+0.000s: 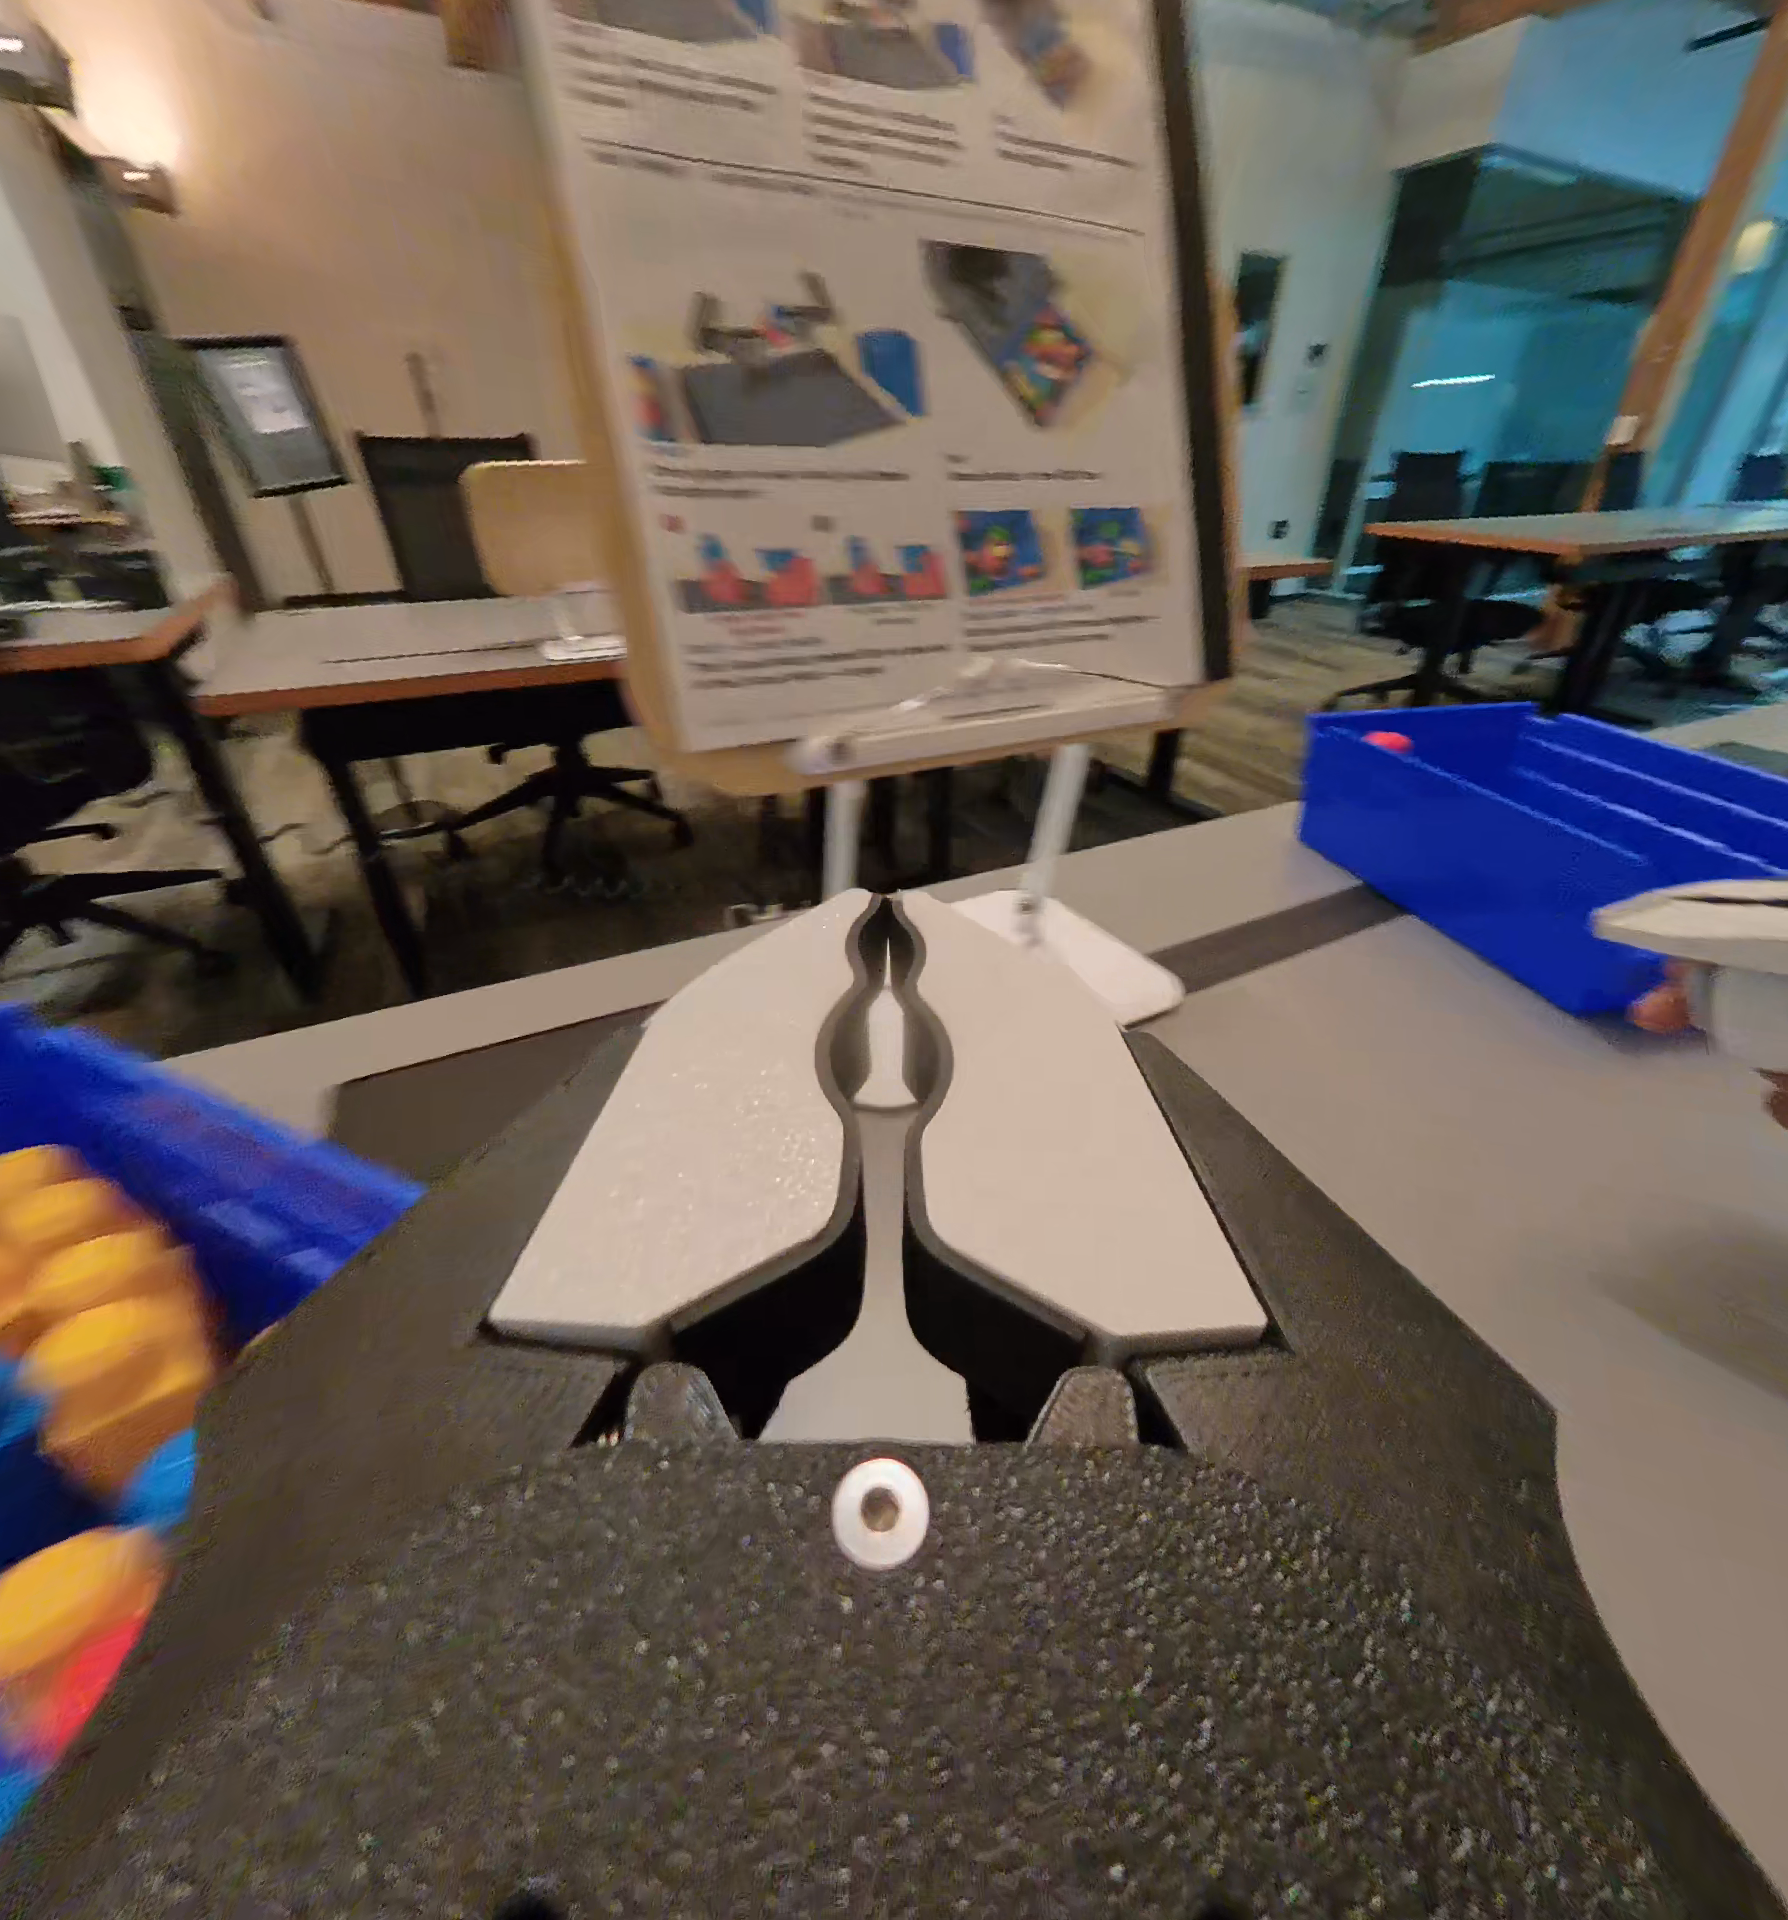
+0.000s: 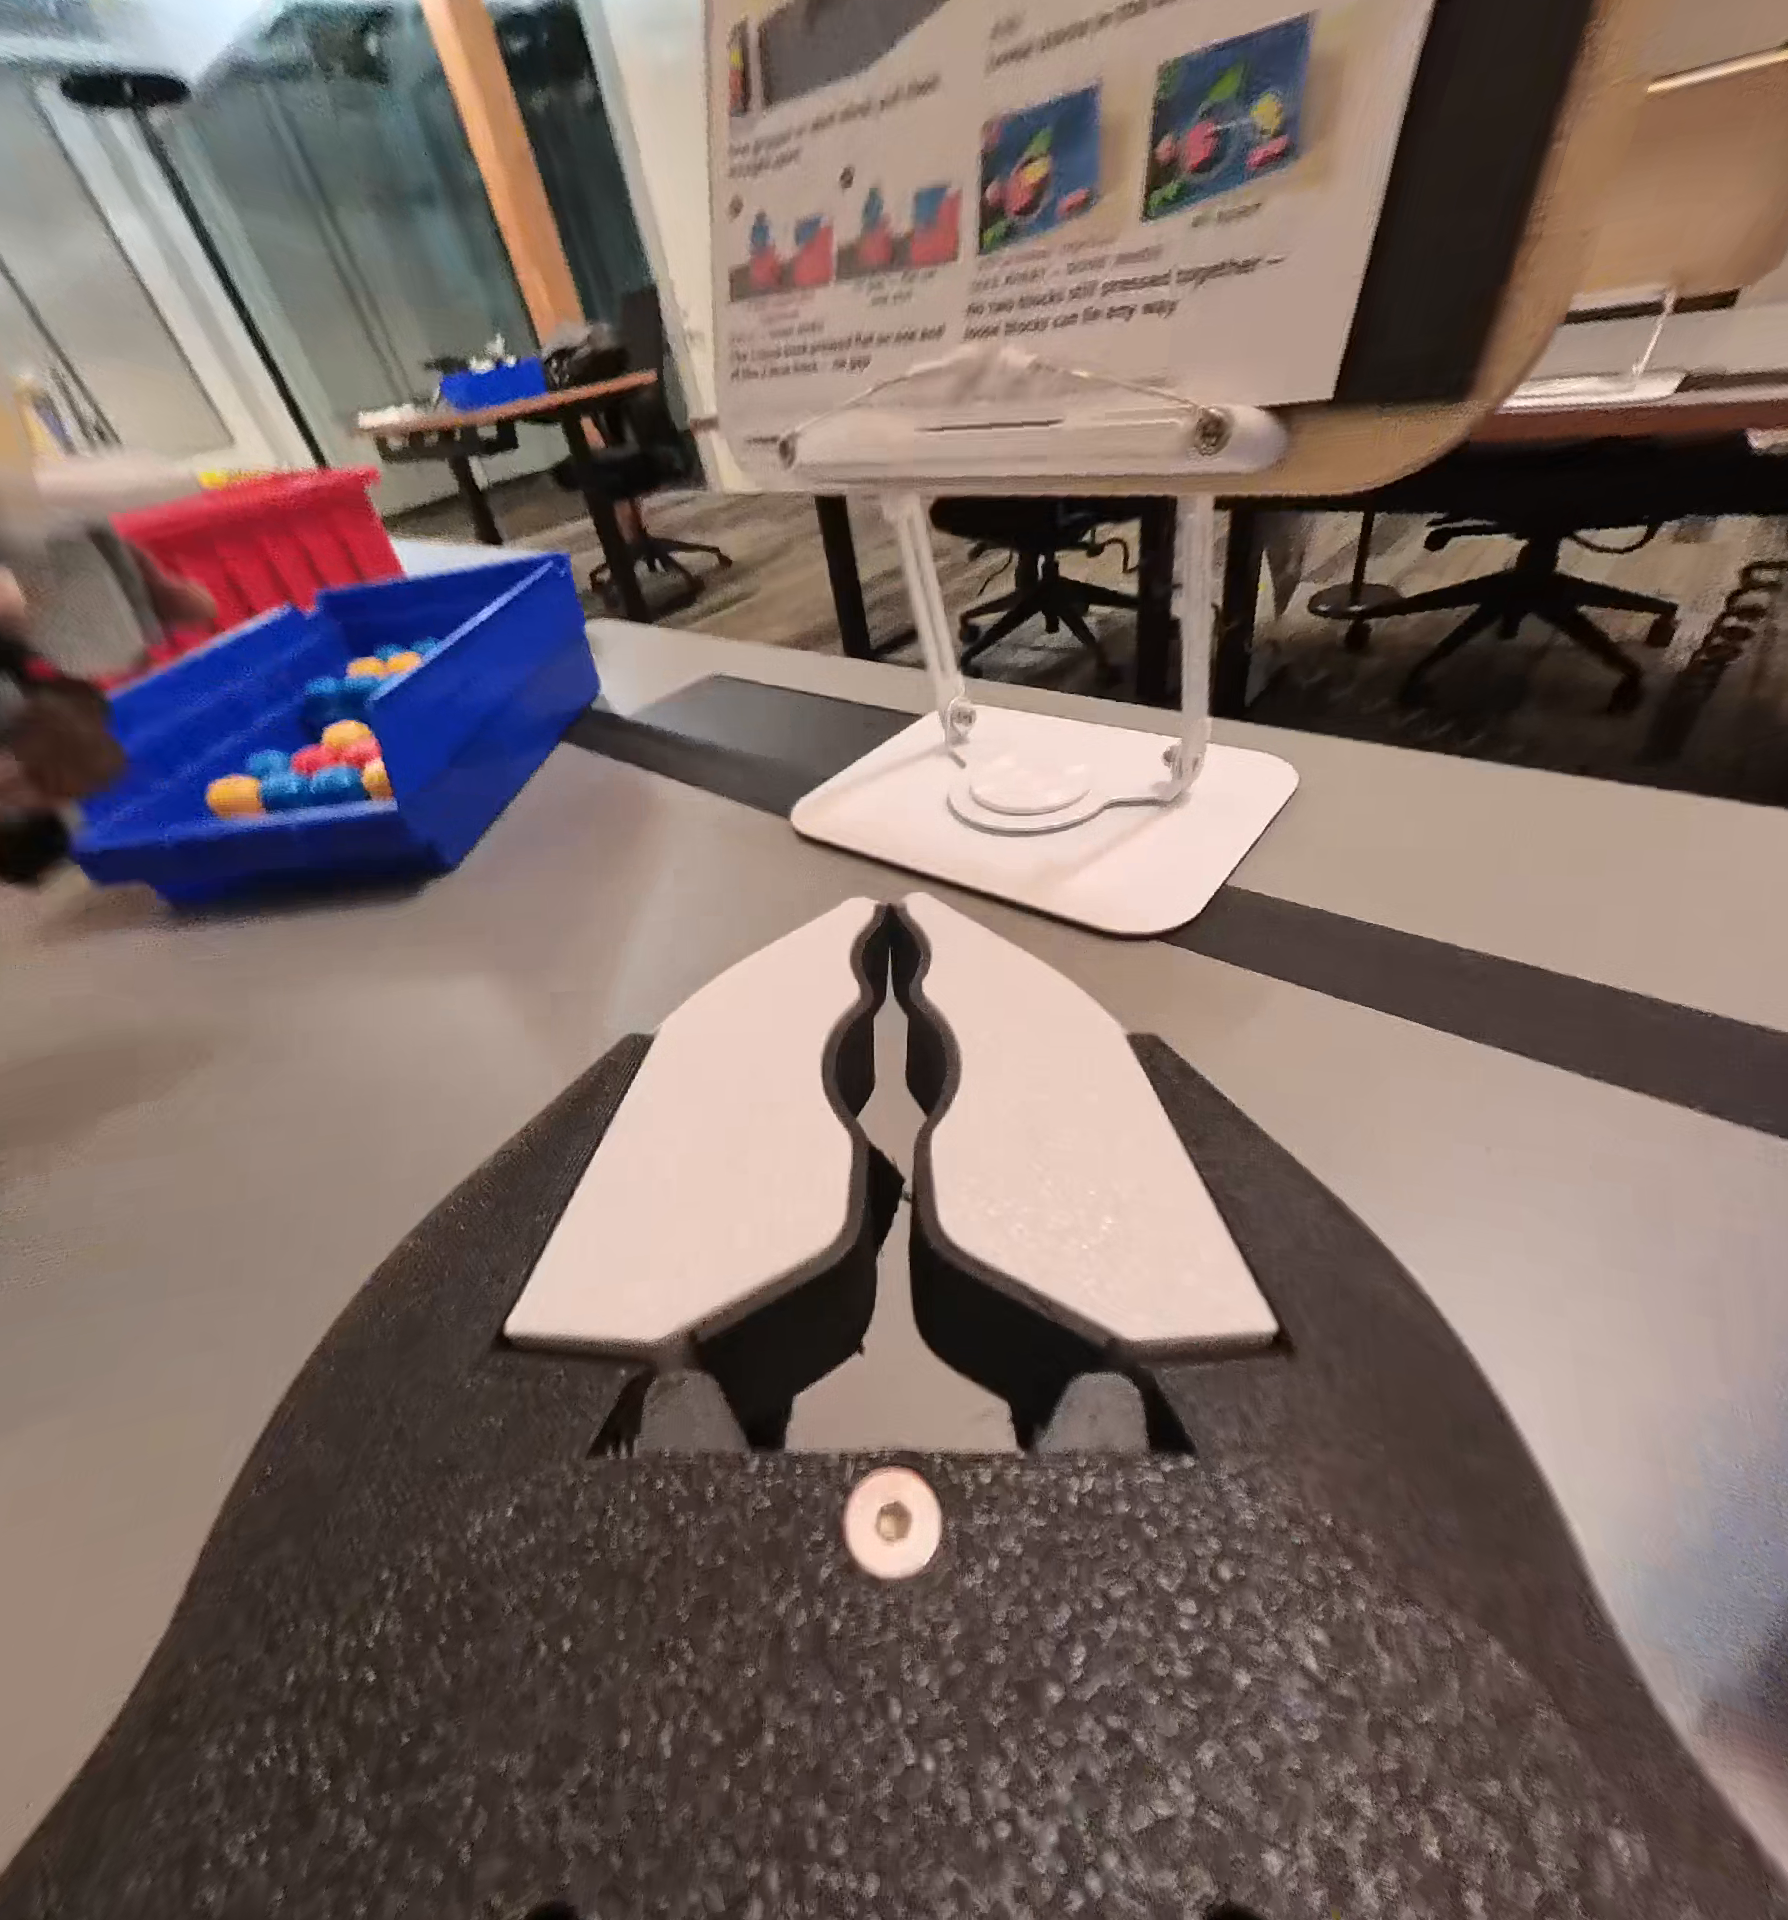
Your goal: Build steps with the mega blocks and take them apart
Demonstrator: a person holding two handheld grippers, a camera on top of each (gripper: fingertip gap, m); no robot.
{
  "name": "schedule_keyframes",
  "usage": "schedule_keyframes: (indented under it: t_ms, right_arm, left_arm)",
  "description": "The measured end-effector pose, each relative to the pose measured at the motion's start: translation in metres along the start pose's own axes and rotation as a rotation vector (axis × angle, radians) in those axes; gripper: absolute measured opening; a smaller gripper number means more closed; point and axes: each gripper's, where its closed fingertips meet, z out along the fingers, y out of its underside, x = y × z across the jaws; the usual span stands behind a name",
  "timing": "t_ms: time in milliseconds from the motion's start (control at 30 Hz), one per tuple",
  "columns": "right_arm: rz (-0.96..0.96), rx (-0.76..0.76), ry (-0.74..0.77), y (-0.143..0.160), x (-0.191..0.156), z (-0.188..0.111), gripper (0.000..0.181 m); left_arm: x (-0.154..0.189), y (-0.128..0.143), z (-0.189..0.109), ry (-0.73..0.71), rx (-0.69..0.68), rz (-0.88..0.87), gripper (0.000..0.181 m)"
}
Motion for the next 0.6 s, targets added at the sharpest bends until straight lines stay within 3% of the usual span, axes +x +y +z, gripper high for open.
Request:
schedule_keyframes:
  t_ms: [133,233,400,600]
  right_arm:
    - [0.001,-0.002,-0.039,0.006,0.0,0.002,0.0]
    - [0.009,-0.014,-0.053,0.012,0.004,0.001,0.0]
    - [0.037,-0.035,-0.086,0.018,0.003,0.004,0.0]
    - [0.027,-0.071,-0.097,0.031,0.004,0.005,0.0]
  left_arm:
    - [-0.092,-0.018,-0.032,-0.169,-0.126,0.042,0.007]
    - [-0.164,-0.012,-0.045,-0.255,-0.329,0.126,0.018]
    - [-0.241,0.042,-0.05,-0.231,-0.762,0.399,0.037]
    - [-0.279,0.1,-0.063,-0.113,-1.147,0.521,0.039]
